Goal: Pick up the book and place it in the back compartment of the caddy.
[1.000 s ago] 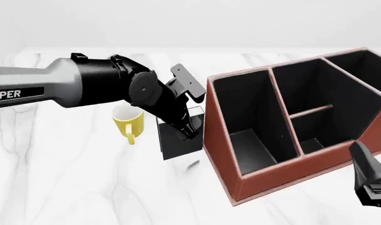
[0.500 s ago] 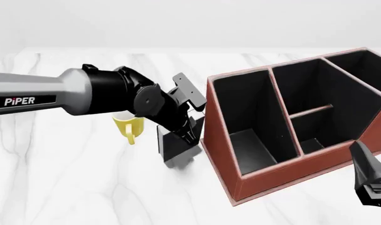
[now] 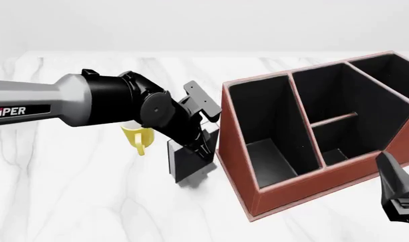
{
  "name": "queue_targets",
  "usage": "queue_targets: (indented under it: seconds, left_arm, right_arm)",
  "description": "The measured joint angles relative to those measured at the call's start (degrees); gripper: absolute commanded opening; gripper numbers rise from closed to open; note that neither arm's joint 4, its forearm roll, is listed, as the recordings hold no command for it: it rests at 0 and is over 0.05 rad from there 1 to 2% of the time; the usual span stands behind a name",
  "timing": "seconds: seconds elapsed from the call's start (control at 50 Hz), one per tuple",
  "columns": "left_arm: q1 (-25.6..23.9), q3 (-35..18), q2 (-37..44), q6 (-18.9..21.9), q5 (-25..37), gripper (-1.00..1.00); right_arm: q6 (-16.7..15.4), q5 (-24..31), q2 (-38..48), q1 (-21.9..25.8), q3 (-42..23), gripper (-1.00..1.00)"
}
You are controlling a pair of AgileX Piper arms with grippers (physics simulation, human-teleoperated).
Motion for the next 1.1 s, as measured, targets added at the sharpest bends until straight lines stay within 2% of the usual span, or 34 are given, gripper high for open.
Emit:
queue_targets:
  seconds: [0.34,0.46,0.7,0.88,1.1]
  left_arm:
    - [-0.33,-5.27,-4.9,1.59,9.29,-1.0]
    - [-0.95,-8.99,-6.54,2.47,14.37,-1.0]
    - [-0.94,-21.17,-7.65,5.21,26.08,-1.0]
    - [-1.23,-34.18,-6.99,8.15,34.43,-1.0]
    - [-1.2,-46.71,-5.61,12.18,39.47,-1.0]
  right_arm:
    - [-0.01,0.37,-0.27,-0.01,-0.07,1.0]
    - [0.02,0.4,-0.23,-0.01,-0.12,1.0]
    - [0.05,-0.03,0.25,0.01,-0.14,1.0]
    - [0.07,0.32,-0.15,0.03,-0.11,1.0]
    - [-0.01,0.93,-0.74,0.04,-0.16,1.0]
